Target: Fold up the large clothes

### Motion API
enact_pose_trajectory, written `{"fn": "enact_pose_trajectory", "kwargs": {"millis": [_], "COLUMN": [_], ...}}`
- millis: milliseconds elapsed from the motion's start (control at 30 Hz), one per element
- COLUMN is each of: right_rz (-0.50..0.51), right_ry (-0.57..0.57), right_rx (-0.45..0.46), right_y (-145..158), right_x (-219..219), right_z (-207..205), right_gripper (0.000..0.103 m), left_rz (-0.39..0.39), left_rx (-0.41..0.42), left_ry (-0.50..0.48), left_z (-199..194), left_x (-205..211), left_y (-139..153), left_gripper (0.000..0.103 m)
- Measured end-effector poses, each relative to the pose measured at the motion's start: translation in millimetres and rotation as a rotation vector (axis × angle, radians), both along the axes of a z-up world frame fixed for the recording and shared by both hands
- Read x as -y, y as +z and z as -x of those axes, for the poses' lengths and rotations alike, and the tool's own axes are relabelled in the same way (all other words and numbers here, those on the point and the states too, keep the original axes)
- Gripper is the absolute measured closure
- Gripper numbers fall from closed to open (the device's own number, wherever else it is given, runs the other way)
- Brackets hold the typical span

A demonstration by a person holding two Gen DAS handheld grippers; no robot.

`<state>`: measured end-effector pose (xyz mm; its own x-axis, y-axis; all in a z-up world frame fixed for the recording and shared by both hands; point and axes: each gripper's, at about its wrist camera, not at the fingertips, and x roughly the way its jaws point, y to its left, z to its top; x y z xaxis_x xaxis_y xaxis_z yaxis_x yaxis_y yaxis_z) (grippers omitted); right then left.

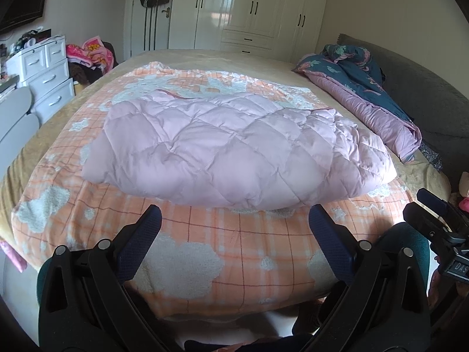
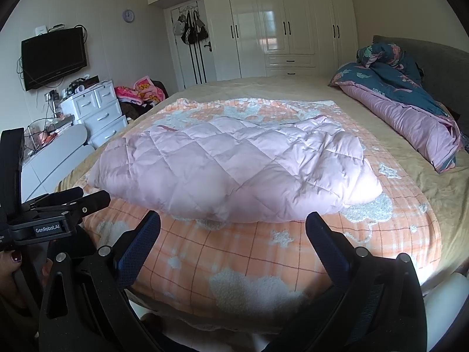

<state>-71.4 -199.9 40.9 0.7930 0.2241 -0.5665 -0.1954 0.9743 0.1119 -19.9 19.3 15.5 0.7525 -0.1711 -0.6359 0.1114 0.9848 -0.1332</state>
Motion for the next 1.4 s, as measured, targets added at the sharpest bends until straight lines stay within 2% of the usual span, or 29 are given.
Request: {"fn": "enact_pose_trajectory", "kwargs": {"millis": [1400], "right_rz": [0.003], "right_ry": [0.003], "right_rx": [0.003], "right_y": [4], "right_x": [-2], "right_z": [-2], "right_gripper": [0.004], "left_rz": [-0.01], "left_rx": [0.016], "left_ry": [0.005], "left_z": [2], "left_x": [-1], "left_y": [10], "left_gripper": [0.009]}}
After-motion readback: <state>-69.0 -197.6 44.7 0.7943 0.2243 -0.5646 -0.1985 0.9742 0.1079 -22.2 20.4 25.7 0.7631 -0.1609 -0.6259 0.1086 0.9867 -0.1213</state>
